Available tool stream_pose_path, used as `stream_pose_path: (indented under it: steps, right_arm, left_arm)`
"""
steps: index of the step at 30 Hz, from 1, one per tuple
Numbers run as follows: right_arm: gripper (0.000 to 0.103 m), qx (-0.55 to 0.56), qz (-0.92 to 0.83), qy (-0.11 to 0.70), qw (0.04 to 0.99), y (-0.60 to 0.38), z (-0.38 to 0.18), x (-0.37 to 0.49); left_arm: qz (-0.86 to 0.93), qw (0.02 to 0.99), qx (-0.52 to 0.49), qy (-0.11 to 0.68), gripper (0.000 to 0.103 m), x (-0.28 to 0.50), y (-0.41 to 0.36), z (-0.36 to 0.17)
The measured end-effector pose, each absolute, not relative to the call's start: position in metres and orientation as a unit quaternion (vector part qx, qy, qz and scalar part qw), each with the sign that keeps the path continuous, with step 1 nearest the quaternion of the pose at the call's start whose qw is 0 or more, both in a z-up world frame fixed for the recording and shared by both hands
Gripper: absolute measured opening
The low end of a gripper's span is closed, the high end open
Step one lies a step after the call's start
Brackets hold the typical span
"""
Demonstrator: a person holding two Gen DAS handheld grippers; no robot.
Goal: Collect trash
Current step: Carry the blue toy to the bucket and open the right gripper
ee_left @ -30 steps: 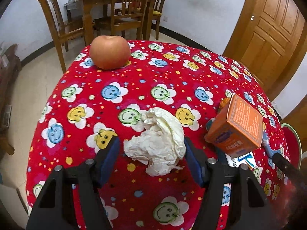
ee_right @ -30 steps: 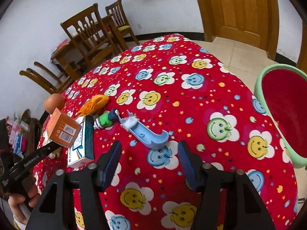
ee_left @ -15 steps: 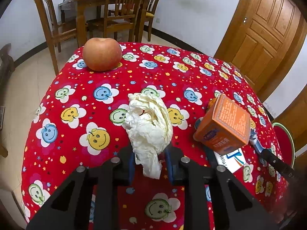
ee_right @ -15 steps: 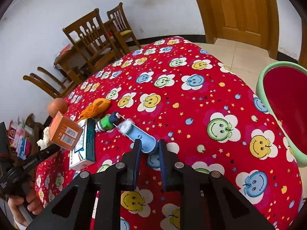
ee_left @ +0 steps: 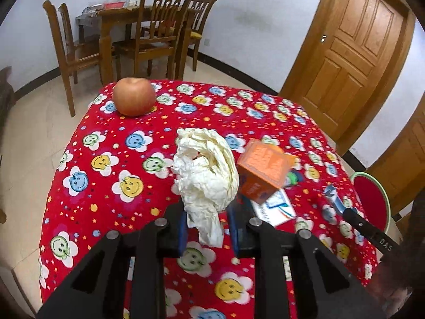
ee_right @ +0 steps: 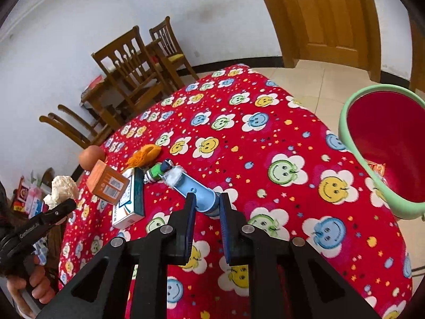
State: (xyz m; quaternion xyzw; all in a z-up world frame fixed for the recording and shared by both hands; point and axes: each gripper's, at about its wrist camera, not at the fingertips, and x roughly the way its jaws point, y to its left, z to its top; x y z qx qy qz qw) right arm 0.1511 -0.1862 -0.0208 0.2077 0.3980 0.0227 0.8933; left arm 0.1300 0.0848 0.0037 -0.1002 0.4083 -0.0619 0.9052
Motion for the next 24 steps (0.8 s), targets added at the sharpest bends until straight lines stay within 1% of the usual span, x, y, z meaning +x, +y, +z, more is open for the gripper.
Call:
stream_pose_path:
  steps: [13,24]
  right_arm:
    - [0.017,0.232,0.002,0.361,0.903,-0.219,0.004,0.111]
    - [0.017,0.245,-0.039,0.319,0.915,-0.263,0.028,0.076]
  left_arm:
    - [-0.119,0.908,-0.08,0.394,0.024,0.108,0.032,0.031]
    - [-0.176,0.902,-0.047,0.39,0.024,0.101,-0.039,0.046]
